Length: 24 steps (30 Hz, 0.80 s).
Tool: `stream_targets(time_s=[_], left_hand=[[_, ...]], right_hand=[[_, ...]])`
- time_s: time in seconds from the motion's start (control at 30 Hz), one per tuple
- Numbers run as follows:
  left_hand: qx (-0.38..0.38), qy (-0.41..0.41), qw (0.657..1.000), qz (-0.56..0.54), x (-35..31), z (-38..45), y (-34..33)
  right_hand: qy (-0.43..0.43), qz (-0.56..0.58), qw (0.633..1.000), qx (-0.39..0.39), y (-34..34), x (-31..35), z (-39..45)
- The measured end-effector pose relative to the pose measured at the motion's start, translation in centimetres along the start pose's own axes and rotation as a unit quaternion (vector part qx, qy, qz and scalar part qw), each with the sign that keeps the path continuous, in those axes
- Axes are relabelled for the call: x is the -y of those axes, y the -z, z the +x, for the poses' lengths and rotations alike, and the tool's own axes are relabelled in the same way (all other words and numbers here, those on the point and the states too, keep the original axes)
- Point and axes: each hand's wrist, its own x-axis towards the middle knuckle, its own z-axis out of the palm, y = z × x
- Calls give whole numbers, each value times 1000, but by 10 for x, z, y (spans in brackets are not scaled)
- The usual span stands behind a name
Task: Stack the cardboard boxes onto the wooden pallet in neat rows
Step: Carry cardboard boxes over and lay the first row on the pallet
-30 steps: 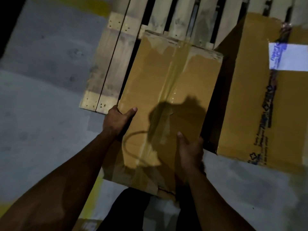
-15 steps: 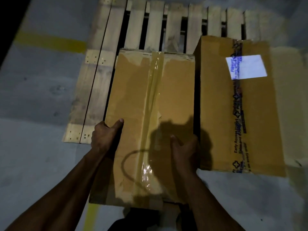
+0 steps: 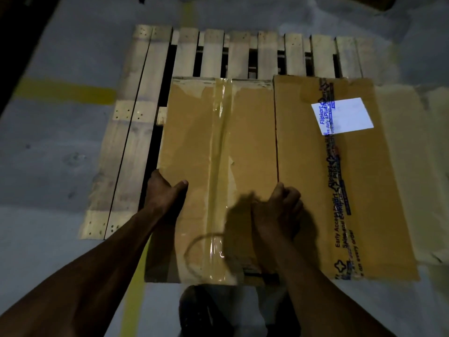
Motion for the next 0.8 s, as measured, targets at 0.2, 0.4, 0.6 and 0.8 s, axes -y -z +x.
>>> stream_targets(time_s=[0.2, 0.4, 0.6, 0.8], left_hand=[[-15, 20, 997, 67, 2, 9, -9], [-23, -41, 991, 123, 6, 3, -8], [29, -85, 980, 176, 39, -55, 0], [88, -70, 978, 177, 86, -114, 16]], right_hand=[[69, -36, 997, -6, 1, -12, -4], [116, -54, 990, 62, -10, -30, -19], [170, -24, 983, 67, -17, -75, -56], [209, -42, 972, 95, -13, -117, -95]])
